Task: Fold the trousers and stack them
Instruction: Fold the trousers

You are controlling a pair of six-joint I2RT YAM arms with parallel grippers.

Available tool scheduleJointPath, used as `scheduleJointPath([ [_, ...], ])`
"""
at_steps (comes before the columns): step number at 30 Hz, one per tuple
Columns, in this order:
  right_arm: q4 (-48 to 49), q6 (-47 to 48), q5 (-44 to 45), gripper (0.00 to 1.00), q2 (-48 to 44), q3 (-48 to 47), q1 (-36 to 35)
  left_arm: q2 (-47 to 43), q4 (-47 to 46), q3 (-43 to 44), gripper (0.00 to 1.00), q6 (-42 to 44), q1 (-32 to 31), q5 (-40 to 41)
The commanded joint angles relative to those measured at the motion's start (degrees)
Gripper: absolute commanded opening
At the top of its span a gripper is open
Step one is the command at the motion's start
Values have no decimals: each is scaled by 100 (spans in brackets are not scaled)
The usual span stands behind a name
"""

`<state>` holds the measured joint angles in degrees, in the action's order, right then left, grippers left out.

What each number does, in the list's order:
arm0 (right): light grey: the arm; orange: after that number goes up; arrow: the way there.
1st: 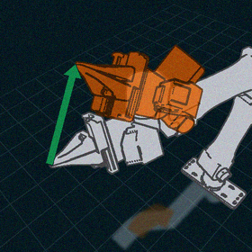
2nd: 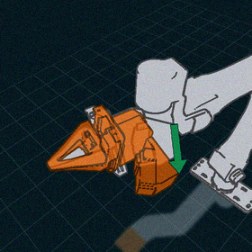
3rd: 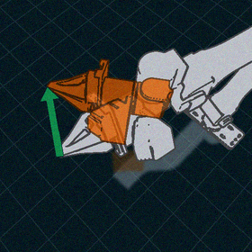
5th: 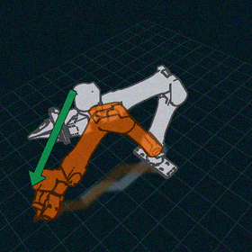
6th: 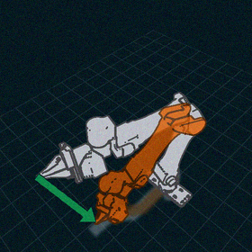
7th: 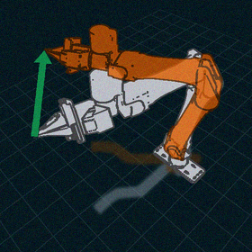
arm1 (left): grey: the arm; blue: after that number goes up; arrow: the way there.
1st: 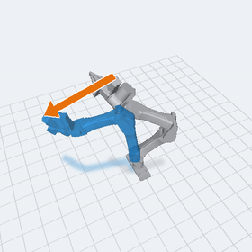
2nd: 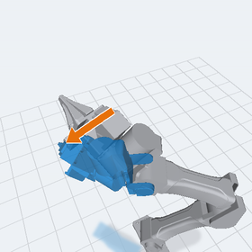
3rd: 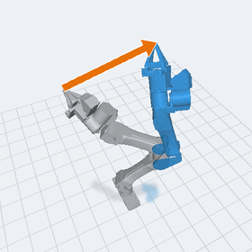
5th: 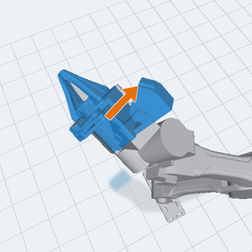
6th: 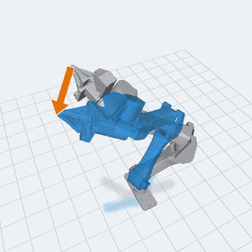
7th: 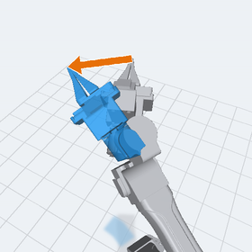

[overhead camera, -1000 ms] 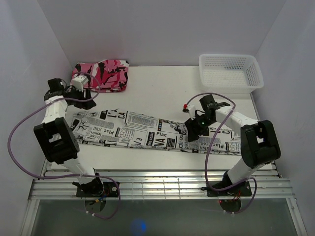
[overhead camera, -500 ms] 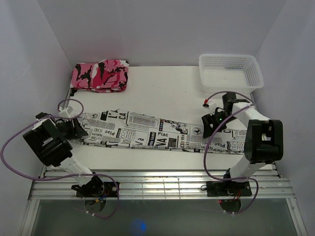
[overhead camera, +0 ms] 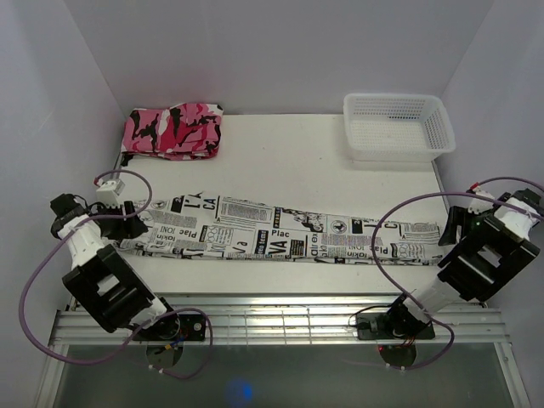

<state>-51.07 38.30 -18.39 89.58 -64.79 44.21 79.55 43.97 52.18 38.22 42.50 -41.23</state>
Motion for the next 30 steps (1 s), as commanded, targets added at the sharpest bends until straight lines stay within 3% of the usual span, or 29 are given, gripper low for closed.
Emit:
scheduleJointPath([
  [1,-36,292,55,75,444,98,456,-518,191,-94,69,370,-5,-368],
  [8,658,213,-94,70,991,617,545,-686,262,-103,69,406,-14,-377],
  [13,642,160,-428,61,1421,757,519,-686,279,-68,69,362,-14,-473],
  [16,494,203,-621,50,1483,828,475,-634,262,-24,69,292,-14,-500],
  [17,414,212,-700,36,1483,785,458,-616,244,-15,69,283,-14,-508],
  [19,90,274,-964,25,1396,653,475,-555,200,2,70,221,-14,-509],
  [20,-42,300,-1051,13,1361,435,475,-537,200,2,70,204,-14,-509],
  [21,-183,335,-1200,8,1256,293,466,-511,200,2,70,204,-14,-526],
  [30,-2099,704,-2421,8,501,-1272,195,-519,200,-24,70,309,-14,-719],
])
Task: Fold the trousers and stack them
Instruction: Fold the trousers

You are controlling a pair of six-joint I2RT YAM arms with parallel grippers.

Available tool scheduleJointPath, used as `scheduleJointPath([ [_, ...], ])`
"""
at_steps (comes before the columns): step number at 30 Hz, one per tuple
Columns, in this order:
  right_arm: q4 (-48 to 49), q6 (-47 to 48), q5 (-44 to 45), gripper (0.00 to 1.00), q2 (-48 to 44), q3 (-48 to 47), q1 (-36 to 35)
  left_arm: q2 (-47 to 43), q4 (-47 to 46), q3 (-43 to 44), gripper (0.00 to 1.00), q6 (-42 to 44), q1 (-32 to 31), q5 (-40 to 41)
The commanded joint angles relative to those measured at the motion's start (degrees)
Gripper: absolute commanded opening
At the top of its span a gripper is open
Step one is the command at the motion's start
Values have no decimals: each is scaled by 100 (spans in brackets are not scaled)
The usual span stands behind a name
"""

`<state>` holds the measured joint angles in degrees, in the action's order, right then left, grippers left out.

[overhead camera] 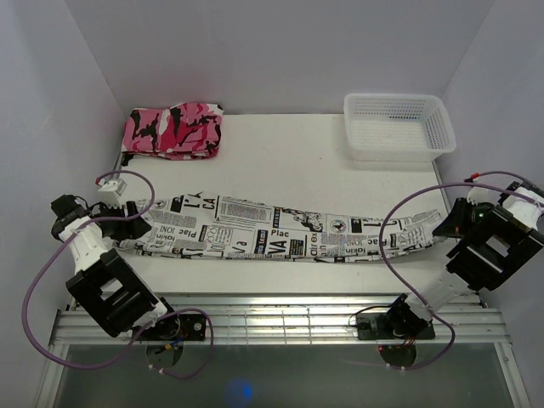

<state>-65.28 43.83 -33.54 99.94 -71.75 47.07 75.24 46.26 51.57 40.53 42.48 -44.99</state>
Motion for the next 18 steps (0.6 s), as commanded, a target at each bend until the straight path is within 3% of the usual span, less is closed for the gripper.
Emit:
scheduleJointPath([
  [1,-723,134,-1013,8,-624,-577,-180,-89,-38,37,70,69,-12,-361],
  [4,-803,-76,-1435,8,-976,-482,-820,-1,-29,63,77,43,-12,-396],
  [8,-277,-787,-1866,8,-1459,-174,-2041,69,6,99,78,60,-12,-379],
  [12,699,-1763,-1928,8,-1898,99,-3586,78,23,108,79,-1,-12,-361],
  [18,2351,-3266,-1920,8,-1944,468,-5292,183,15,46,82,-107,-12,-414],
])
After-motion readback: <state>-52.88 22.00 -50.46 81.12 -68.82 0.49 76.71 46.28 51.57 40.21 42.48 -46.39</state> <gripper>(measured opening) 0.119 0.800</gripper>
